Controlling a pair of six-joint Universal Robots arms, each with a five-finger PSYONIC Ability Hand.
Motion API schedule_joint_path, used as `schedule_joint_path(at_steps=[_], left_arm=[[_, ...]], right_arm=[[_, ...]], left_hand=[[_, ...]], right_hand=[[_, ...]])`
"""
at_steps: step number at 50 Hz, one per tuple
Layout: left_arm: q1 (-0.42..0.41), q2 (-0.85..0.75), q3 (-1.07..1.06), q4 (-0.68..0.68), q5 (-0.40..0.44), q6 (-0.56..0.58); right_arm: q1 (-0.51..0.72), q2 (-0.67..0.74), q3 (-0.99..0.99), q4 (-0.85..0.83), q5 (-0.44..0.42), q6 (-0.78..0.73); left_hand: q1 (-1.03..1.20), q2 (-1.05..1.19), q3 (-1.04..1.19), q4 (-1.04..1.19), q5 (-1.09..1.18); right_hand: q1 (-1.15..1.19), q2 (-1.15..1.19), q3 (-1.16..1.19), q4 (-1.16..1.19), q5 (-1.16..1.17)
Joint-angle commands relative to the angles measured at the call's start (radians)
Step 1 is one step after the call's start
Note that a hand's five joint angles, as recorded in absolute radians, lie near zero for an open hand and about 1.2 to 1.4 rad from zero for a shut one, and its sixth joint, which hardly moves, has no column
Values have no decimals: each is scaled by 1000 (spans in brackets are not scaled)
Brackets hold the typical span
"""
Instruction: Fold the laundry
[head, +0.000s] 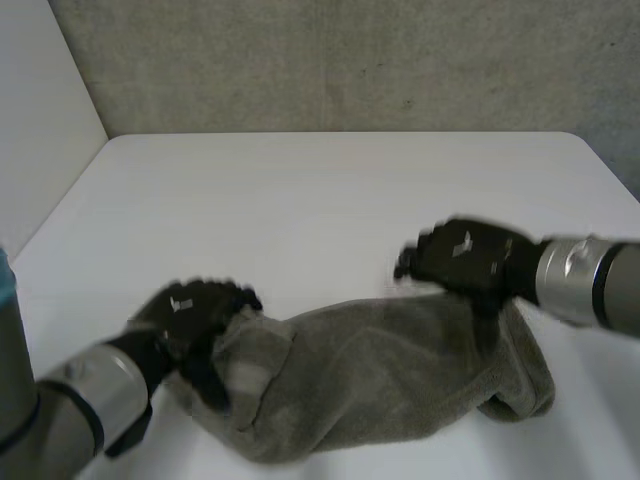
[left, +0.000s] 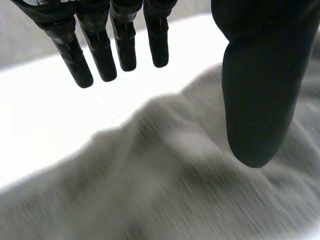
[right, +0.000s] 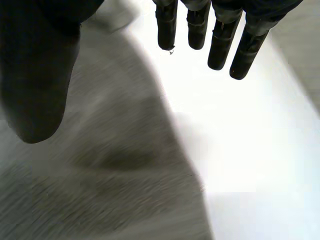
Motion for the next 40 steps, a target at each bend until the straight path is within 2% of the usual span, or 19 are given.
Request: schedule_joint_path(at_steps=[1, 5, 7, 10, 13, 18, 24, 27, 29, 30, 31, 32, 33, 34, 35, 36, 37, 38, 40], left_arm=[[9, -50, 140, 76, -7, -10], [-9, -141, 208, 106, -10, -10], [-20, -179, 231, 106, -11, -9], [-51, -259, 269, 105, -27, -7], [-81, -328, 298, 105, -77, -3], [-88, -396, 318, 103, -140, 0], [-89, -423, 318, 102, -156, 0], [-91, -423, 315, 91, -157, 2], [-91, -423, 315, 82, -162, 5], [-91, -425, 315, 67, -172, 14], [-91, -425, 315, 54, -185, 36], [-91, -425, 315, 54, -185, 36], [-92, -425, 315, 47, -198, 63], [-92, -425, 315, 47, -199, 63], [-92, -425, 315, 44, -214, 97], [-91, -425, 320, 42, -225, 132], [-91, -425, 320, 42, -225, 132], [-91, -422, 330, 42, -231, 166], [-91, -414, 355, 47, -235, 195]], right_arm=[[-62, 66, -83, -105, -28, 344], [-66, 72, -65, -155, 21, 378], [-75, 75, -24, -219, 93, 389], [-92, 73, 18, -276, 145, 378], [-93, 76, 35, -293, 158, 377], [-107, 119, 76, -313, 170, 367], [-115, 168, 92, -313, 167, 360], [-115, 201, 95, -308, 158, 344], [-113, 221, 93, -306, 156, 338], [-113, 221, 93, -306, 156, 338], [-113, 228, 90, -305, 156, 337], [-113, 228, 90, -305, 156, 337], [-113, 233, 82, -300, 155, 335], [-112, 231, 75, -299, 156, 335], [-112, 231, 75, -299, 156, 335], [-109, 227, 63, -300, 156, 332], [-109, 227, 62, -300, 156, 332], [-104, 215, 26, -303, 158, 329], [-102, 193, -37, -305, 158, 341]], left_hand=[[21, 23, 23, 23, 28], [27, 29, 29, 29, 34], [27, 29, 29, 29, 34], [30, 32, 32, 32, 37], [30, 32, 32, 32, 37], [33, 35, 35, 35, 39], [33, 35, 35, 35, 40], [44, 47, 47, 47, 51], [97, 100, 100, 100, 104], [199, 201, 201, 201, 206], [345, 348, 348, 348, 352], [347, 349, 349, 349, 354], [556, 558, 559, 558, 563], [558, 561, 561, 561, 565], [776, 779, 779, 779, 783], [912, 914, 915, 914, 919], [913, 916, 916, 916, 920], [1018, 1020, 1020, 1020, 1025], [1019, 1021, 1021, 1021, 1026]], right_hand=[[-57, -72, -66, -85, -61], [-57, -72, -66, -85, -61], [-43, -59, -53, -72, -48], [-20, -36, -30, -48, -24], [4, -12, -6, -25, -1], [65, 50, 56, 37, 61], [74, 59, 65, 46, 70], [150, 135, 141, 122, 146], [328, 313, 319, 300, 324], [330, 314, 320, 301, 325], [510, 494, 500, 482, 505], [512, 496, 502, 483, 507], [756, 740, 746, 727, 751], [967, 952, 958, 939, 963], [970, 954, 960, 941, 965], [1163, 1148, 1154, 1135, 1159], [1165, 1150, 1156, 1137, 1161], [1165, 1150, 1156, 1137, 1161], [1165, 1150, 1156, 1137, 1161]])
